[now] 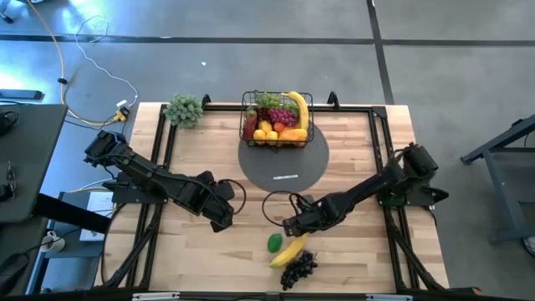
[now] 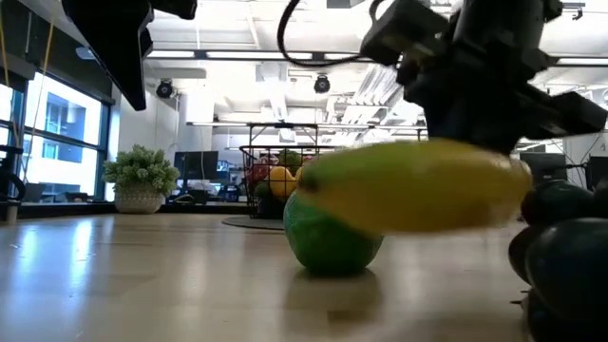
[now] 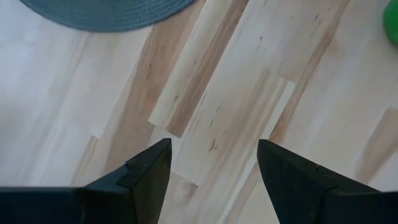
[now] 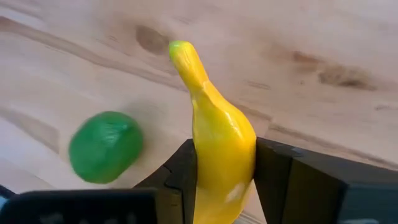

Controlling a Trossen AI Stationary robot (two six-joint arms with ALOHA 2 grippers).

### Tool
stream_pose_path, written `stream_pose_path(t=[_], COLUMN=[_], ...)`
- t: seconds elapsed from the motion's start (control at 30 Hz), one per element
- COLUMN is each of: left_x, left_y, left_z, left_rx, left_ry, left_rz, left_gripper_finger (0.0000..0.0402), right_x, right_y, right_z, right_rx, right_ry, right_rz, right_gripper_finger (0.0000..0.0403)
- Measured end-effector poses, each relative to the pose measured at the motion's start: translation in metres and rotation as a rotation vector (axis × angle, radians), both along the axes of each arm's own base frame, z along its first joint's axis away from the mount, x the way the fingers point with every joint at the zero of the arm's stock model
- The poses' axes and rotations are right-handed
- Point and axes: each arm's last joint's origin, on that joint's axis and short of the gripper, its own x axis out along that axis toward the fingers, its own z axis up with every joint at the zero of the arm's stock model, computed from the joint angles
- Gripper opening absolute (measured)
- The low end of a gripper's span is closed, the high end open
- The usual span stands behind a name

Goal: Build produce basket
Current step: Put the banana into the wire basket

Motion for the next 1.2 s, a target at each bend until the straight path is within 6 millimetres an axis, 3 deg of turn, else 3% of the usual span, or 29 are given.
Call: stream_pose_path(t=[0.3, 0.53, 0.9, 1.2], left_x=[0.003, 0.008, 0.011, 0.009], left_y=[0.013, 0.038, 0.083, 0.116], left_z=[0.000, 0.001, 0.001, 0.001], left_rx=[0.048, 0.093, 0.162, 0.164], left_ry=[0.020, 0.039, 0.046, 0.050], left_rz=[-0.041, -0.010, 0.140, 0.263], left_gripper_finger=[0.0227, 0.0227, 0.0227, 0.0227], right_x=[-0.015, -0.026, -0.045, -0.060], right_y=[-0.017, -0.051, -0.148, -0.232], right_z=[0.038, 0.079, 0.135, 0.155], right_rx=[-0.101, -0.248, -0.627, -0.846], right_ry=[-0.074, -0.198, -0.303, -0.294], right_rz=[0.032, 0.027, 0.108, 0.214], right_gripper_finger=[0.0094, 0.0094, 0.0094, 0.0094])
